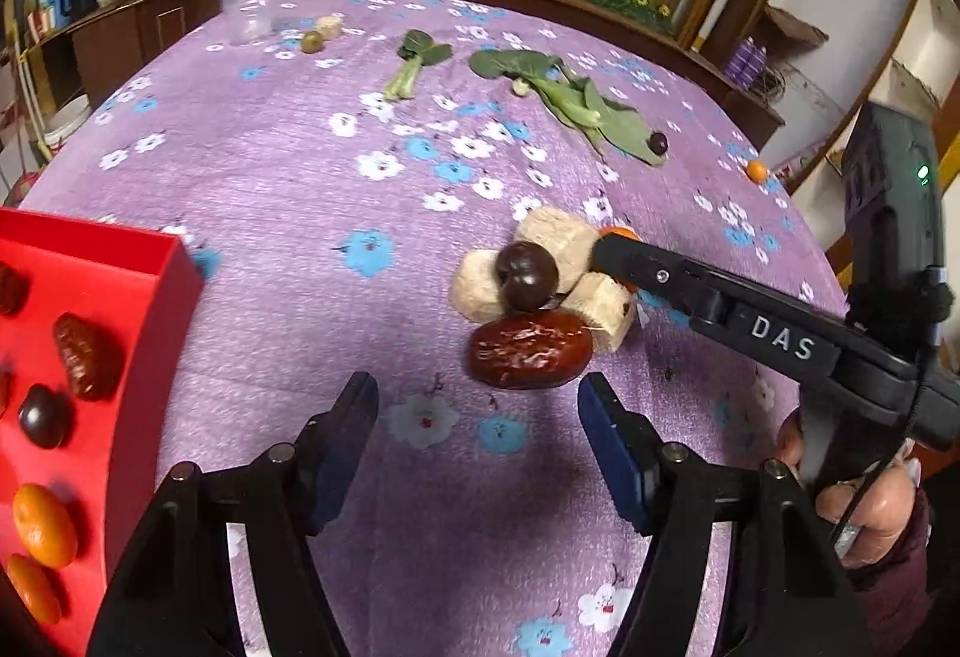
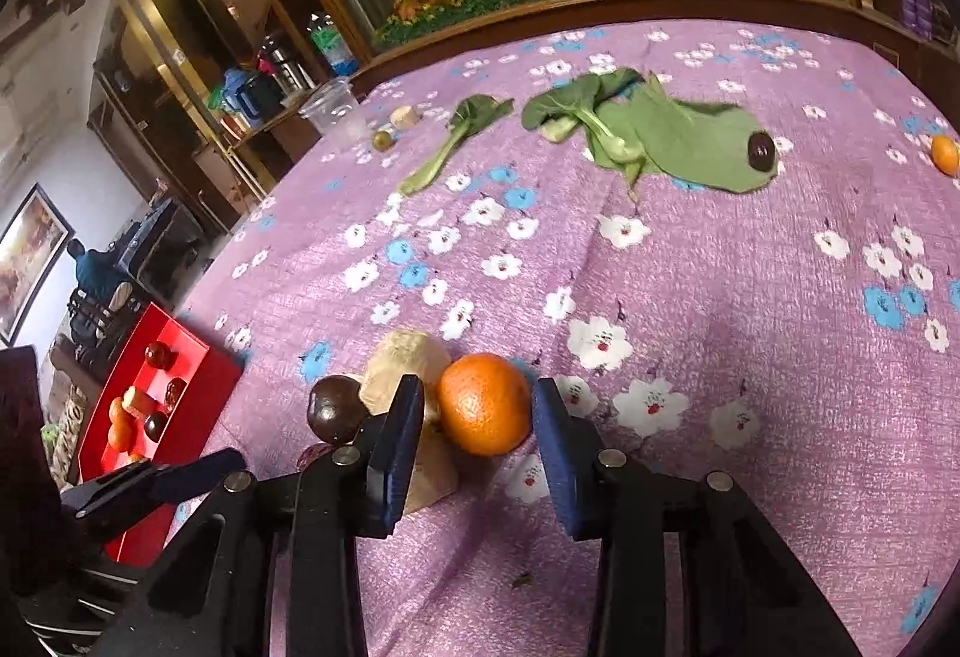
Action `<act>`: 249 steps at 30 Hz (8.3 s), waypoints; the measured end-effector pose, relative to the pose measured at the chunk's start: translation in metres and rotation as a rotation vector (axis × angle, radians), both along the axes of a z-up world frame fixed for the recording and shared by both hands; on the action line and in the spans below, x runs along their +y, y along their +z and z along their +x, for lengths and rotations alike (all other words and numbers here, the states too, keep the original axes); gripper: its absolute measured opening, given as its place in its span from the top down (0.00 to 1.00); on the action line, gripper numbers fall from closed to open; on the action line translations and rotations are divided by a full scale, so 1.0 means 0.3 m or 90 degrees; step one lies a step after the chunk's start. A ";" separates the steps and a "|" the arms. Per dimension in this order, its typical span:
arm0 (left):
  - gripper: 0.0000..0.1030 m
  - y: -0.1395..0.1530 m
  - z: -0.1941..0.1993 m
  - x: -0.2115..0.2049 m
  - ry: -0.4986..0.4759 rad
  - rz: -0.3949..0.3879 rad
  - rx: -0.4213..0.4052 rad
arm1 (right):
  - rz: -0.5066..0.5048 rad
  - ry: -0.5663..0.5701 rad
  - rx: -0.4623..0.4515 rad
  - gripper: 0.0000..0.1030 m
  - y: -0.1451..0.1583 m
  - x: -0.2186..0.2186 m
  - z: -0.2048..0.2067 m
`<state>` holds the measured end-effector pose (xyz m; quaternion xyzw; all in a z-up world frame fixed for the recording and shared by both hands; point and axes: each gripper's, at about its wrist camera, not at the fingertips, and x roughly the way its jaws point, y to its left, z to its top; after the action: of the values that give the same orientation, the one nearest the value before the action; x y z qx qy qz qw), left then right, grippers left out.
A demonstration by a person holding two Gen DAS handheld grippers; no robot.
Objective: Organize fruits
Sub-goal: 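Lower the left tool to a large dark date while the right tool reaches a tangerine, then close the left tool on the dark date while the right tool grasps the tangerine, then carry the date and tangerine into the red tray and open both tools, then move both tools back toward the beige cakes on the table, then grasp a beige cake block with the left tool while the right tool grasps another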
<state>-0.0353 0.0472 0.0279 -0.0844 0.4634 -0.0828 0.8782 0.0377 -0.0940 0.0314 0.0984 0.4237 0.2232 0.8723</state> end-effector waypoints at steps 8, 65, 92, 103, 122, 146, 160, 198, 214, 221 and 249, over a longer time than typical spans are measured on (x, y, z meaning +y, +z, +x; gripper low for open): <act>0.34 -0.003 0.055 -0.077 -0.060 0.057 -0.022 | 0.007 -0.044 0.003 0.73 0.014 -0.068 0.004; 0.50 0.183 -0.320 0.686 0.251 -0.020 -0.127 | -0.010 0.121 -0.036 0.70 0.165 0.508 -0.269; 0.50 0.103 -0.381 0.864 0.344 -0.019 -0.095 | -0.029 0.253 -0.044 0.69 0.095 0.847 -0.437; 0.43 0.121 -0.385 0.857 0.345 -0.024 -0.105 | -0.032 0.252 -0.052 0.69 0.093 0.860 -0.439; 0.32 0.144 -0.406 0.878 0.354 -0.048 -0.111 | -0.019 0.265 -0.052 0.53 0.100 0.878 -0.454; 0.29 0.355 -0.486 0.608 0.284 -0.068 -0.184 | -0.128 0.123 -0.091 0.41 0.155 0.408 -0.461; 0.29 0.361 -0.565 0.408 0.167 -0.078 -0.174 | -0.066 -0.086 -0.065 0.39 0.259 0.063 -0.429; 0.23 0.226 -0.145 0.313 0.066 -0.116 -0.100 | -0.094 -0.029 -0.027 0.43 0.036 0.070 -0.143; 0.23 0.090 0.146 0.099 0.019 -0.099 -0.044 | -0.087 -0.002 -0.039 0.67 -0.027 0.069 -0.127; 0.23 0.082 0.213 -0.056 -0.074 0.043 -0.073 | -0.133 -0.103 -0.052 0.67 0.016 -0.033 -0.140; 0.61 0.028 0.245 -0.124 -0.143 0.046 -0.065 | -0.090 -0.172 -0.023 0.67 -0.003 -0.118 -0.102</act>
<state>0.0383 0.0101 0.0364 0.0042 0.4273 -0.1684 0.8883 0.0071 -0.1296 0.0306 0.0887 0.4057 0.0753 0.9066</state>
